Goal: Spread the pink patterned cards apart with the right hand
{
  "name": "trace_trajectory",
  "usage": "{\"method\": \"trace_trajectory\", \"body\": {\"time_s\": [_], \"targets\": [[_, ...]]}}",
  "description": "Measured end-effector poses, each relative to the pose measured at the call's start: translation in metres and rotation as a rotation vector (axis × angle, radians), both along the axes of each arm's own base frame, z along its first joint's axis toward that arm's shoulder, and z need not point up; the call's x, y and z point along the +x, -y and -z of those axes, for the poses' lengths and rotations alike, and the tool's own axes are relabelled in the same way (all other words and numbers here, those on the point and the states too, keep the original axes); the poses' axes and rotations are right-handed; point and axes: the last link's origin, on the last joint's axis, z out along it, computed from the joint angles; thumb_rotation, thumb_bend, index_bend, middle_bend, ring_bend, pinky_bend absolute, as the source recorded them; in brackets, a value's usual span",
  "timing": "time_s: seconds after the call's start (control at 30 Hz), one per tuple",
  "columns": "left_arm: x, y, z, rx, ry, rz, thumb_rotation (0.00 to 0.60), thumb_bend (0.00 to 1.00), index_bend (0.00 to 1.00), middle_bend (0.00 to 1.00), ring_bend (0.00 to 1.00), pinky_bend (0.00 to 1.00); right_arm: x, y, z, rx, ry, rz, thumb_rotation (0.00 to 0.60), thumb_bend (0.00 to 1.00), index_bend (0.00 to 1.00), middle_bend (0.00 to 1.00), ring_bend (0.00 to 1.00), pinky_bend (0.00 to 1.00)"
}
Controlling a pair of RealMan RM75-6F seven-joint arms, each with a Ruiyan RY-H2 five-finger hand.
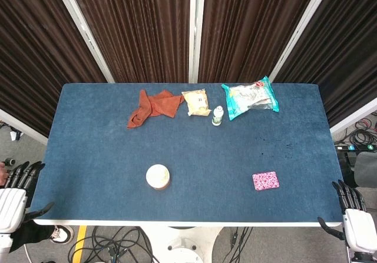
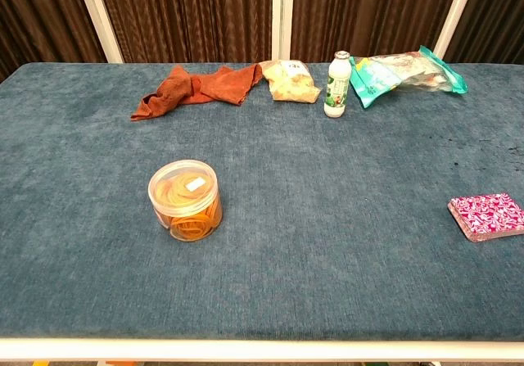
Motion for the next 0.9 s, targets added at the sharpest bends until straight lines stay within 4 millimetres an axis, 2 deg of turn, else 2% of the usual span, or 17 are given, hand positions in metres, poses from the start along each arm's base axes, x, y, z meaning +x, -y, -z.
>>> {"method": "trace_trajectory", "body": {"time_s": [0.6,0.9], "targets": [[0.0021,-0.0007,-0.0037,-0.004,-0.01,0.007,0.6,0.14,0.1,0.08,0.0,0.08,0.0033,0.0021,0.0009,0.019,-0.022,-0.007,0.6,0.12,0.0,0.0,0.0,0.0],[-0.0041,0.0035,0.0048,-0.007,0.011,-0.005,0.6,0.14,0.1,0.08,0.0,0.08,0.0037,0.0035,-0.0034,0.029,-0.054,-0.005,0.6,0.12,0.0,0.0,0.0,0.0]]}}
